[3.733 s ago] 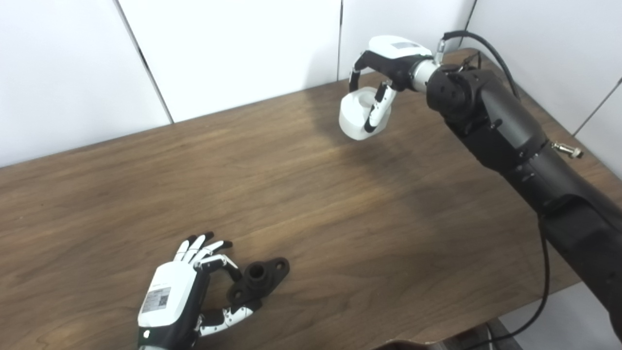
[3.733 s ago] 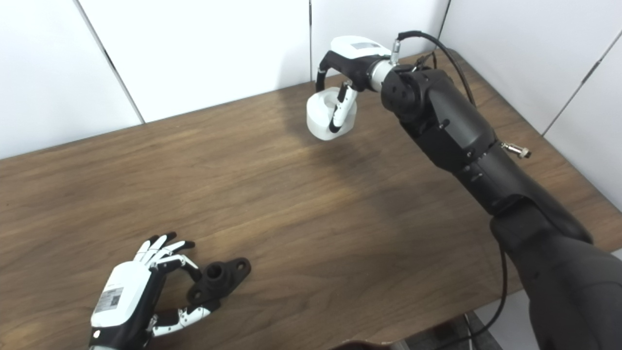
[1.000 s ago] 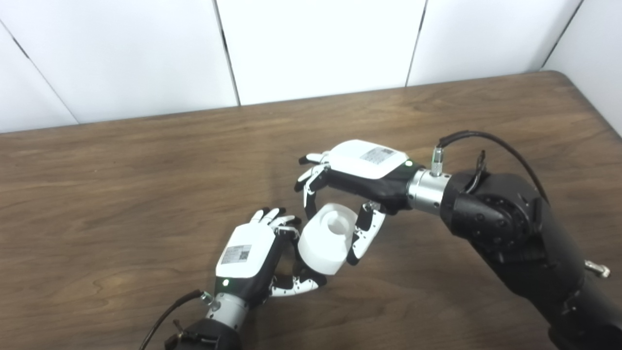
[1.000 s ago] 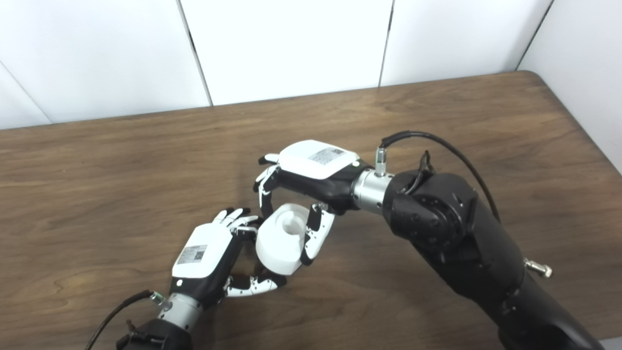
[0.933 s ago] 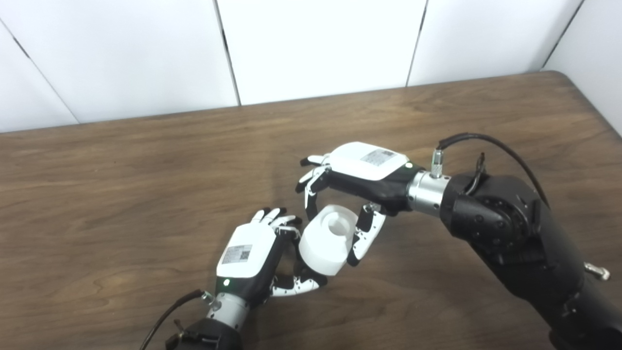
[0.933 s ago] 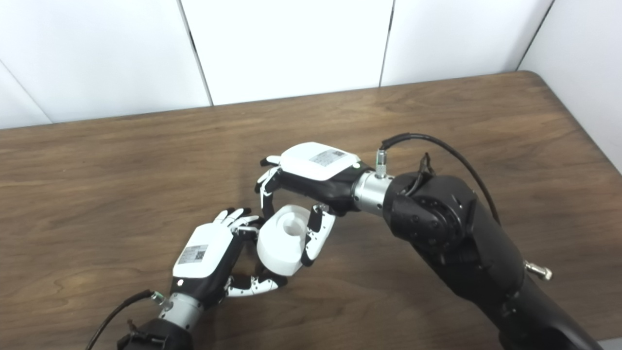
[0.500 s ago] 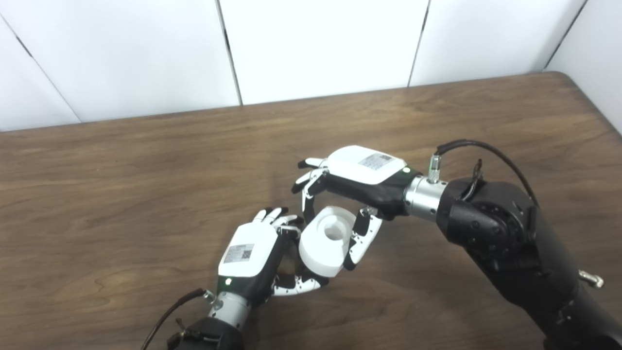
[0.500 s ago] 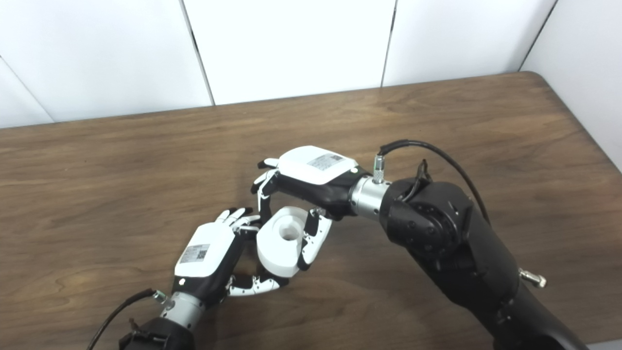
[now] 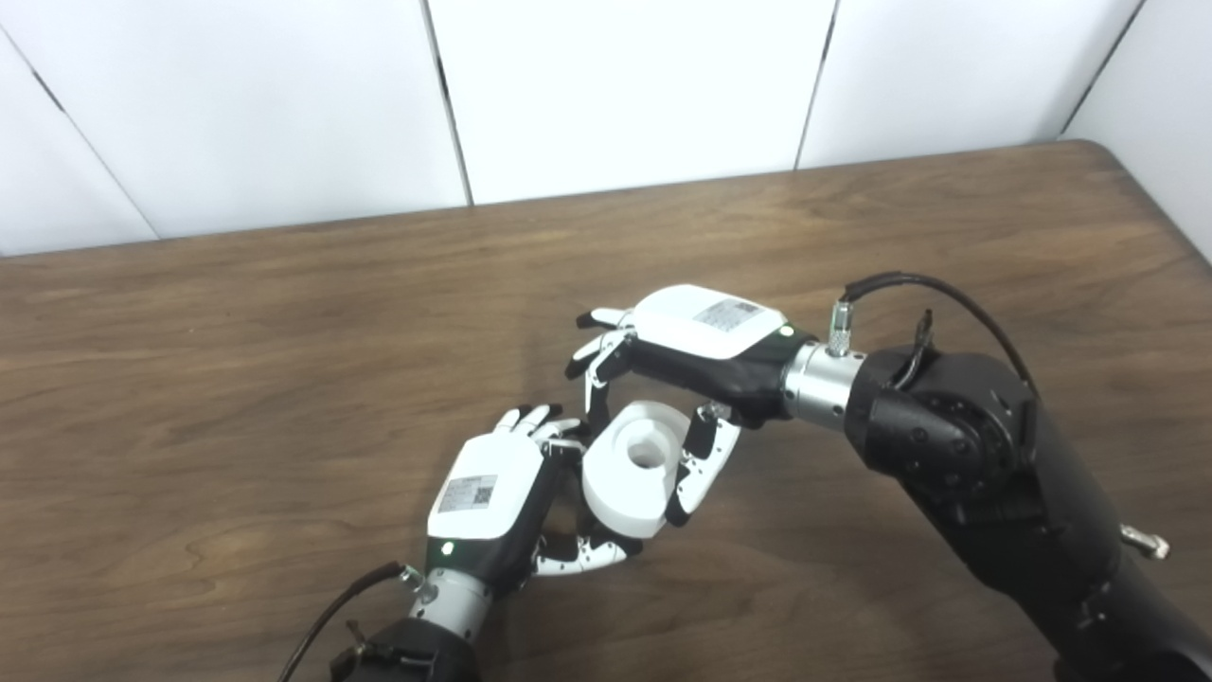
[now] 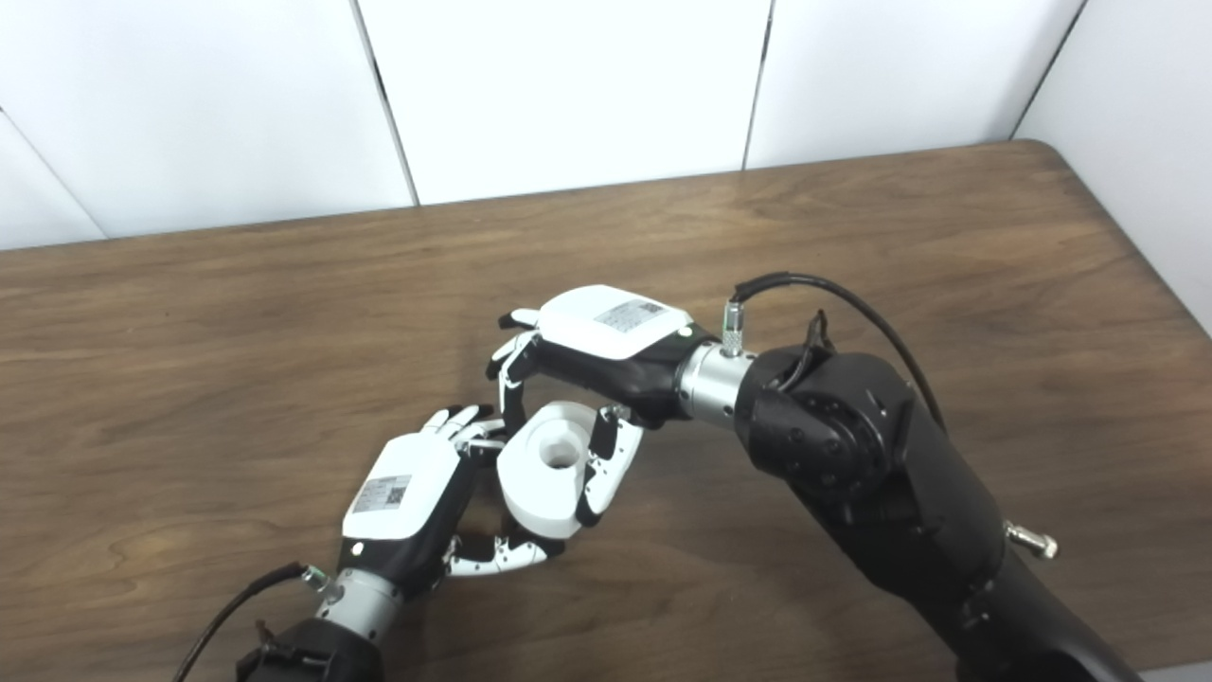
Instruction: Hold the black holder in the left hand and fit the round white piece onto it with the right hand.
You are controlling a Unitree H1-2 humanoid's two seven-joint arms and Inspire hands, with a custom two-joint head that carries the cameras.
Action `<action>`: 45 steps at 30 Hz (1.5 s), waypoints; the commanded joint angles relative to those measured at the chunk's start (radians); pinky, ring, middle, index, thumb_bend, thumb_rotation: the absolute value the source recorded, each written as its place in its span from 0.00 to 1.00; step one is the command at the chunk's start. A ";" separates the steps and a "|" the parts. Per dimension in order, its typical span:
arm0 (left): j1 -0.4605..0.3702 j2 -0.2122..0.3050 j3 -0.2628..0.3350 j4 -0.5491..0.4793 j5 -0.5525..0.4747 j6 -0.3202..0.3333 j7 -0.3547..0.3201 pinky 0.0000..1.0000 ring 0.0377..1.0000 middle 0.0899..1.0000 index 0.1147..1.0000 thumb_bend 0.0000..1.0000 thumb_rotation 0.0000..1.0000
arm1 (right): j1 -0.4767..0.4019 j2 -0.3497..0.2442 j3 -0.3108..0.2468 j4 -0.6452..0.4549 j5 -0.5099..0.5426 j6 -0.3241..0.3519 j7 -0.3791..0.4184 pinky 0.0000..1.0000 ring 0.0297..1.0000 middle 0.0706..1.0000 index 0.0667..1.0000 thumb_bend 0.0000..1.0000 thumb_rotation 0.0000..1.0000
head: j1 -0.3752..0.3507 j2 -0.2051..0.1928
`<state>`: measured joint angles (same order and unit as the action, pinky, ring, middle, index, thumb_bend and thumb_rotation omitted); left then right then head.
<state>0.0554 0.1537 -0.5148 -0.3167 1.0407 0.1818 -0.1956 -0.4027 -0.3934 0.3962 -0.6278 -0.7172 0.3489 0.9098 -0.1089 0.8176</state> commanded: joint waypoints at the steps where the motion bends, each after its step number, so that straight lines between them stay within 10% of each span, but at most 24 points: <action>1: 0.013 0.001 -0.030 0.009 0.027 -0.003 -0.057 0.96 0.92 0.80 0.42 0.52 0.06 | -0.034 -0.019 -0.001 -0.005 -0.017 0.008 0.023 0.94 0.98 0.84 0.59 0.86 0.27 | -0.001 0.001; 6: 0.013 0.003 -0.031 0.008 0.029 -0.006 -0.055 0.96 0.92 0.80 0.42 0.52 0.06 | -0.044 -0.021 -0.007 -0.012 -0.024 0.008 0.043 0.94 0.98 0.86 0.70 1.00 0.38 | -0.002 0.002; 31: 0.006 -0.001 -0.027 0.018 0.031 0.001 -0.067 0.97 0.92 0.79 0.42 0.52 0.06 | -0.108 -0.032 -0.034 -0.030 -0.013 0.036 0.111 1.00 1.00 0.90 0.80 1.00 0.44 | -0.005 -0.004; 45: -0.005 0.004 -0.021 0.038 0.033 0.001 -0.060 0.96 0.91 0.77 0.42 0.52 0.06 | -0.250 -0.083 -0.092 -0.096 -0.012 0.120 0.331 1.00 1.00 0.97 0.90 1.00 0.57 | -0.009 -0.015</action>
<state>0.0465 0.1525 -0.5198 -0.3177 1.0600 0.1834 -0.2081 -0.5999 -0.4655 0.3259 -0.6926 -0.7284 0.4567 1.1601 -0.1181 0.8023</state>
